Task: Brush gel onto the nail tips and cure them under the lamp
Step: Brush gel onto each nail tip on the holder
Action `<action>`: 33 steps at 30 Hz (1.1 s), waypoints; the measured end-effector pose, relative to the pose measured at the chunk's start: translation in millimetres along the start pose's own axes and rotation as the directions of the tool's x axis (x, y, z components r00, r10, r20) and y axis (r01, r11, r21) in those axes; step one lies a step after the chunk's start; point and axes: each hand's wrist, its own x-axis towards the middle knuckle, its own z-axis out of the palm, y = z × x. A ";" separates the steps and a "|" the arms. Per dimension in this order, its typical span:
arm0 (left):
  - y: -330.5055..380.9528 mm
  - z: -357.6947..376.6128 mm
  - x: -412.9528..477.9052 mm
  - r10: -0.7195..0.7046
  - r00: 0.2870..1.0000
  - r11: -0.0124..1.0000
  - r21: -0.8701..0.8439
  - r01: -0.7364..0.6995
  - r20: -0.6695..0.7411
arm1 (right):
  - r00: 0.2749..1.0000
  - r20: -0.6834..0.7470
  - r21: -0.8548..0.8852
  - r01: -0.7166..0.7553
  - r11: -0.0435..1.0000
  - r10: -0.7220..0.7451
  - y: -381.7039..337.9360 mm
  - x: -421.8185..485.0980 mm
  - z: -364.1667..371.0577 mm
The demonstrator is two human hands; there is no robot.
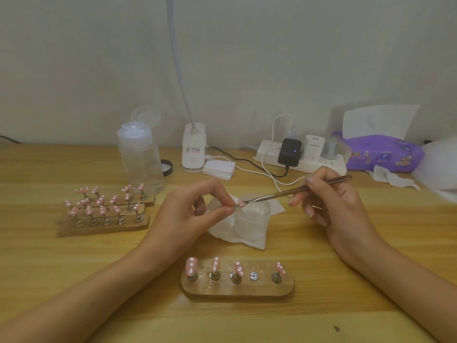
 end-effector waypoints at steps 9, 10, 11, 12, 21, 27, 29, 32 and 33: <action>-0.6 0.3 -2.2 0.002 1.000 1.000 -0.012 -0.002 0.006 | 1.000 -0.026 -0.012 -0.001 1.000 0.001 -0.1 0.8 0.3; -0.4 0.1 -2.3 -0.001 1.000 1.000 -0.015 0.001 0.006 | 1.000 -0.015 -0.007 0.008 1.000 -0.008 -0.6 0.5 0.7; -0.6 0.3 -2.4 -0.004 1.000 1.000 -0.018 0.004 0.008 | 1.000 0.005 -0.008 0.018 1.000 -0.018 -1.0 0.2 1.3; -0.5 0.7 -2.4 -0.006 1.000 1.000 -0.021 0.006 0.009 | 1.000 0.018 -0.014 0.024 1.000 -0.024 -1.3 -0.2 1.9; -1.4 0.8 -1.9 0.010 1.000 1.000 -0.014 -0.010 0.013 | 1.000 -0.001 -0.036 0.012 0.999 -0.012 -0.1 -0.4 2.8; -1.9 1.3 -1.8 -0.006 1.000 0.999 -0.031 0.006 0.009 | 0.999 0.032 -0.022 0.029 0.999 -0.028 0.2 -0.2 2.2; -2.4 1.5 -1.8 -0.003 1.000 1.000 -0.031 0.004 0.009 | 1.000 0.008 -0.033 0.019 0.999 -0.019 0.1 -0.1 2.0; -2.9 1.5 -2.0 -0.003 1.000 0.999 -0.040 0.003 0.003 | 1.000 -0.004 -0.018 0.018 1.000 -0.019 -0.1 0.1 1.7; -2.7 1.3 -1.9 -0.001 1.000 0.999 -0.044 0.001 0.001 | 1.000 0.014 -0.013 0.023 1.000 -0.023 -0.2 -0.1 2.4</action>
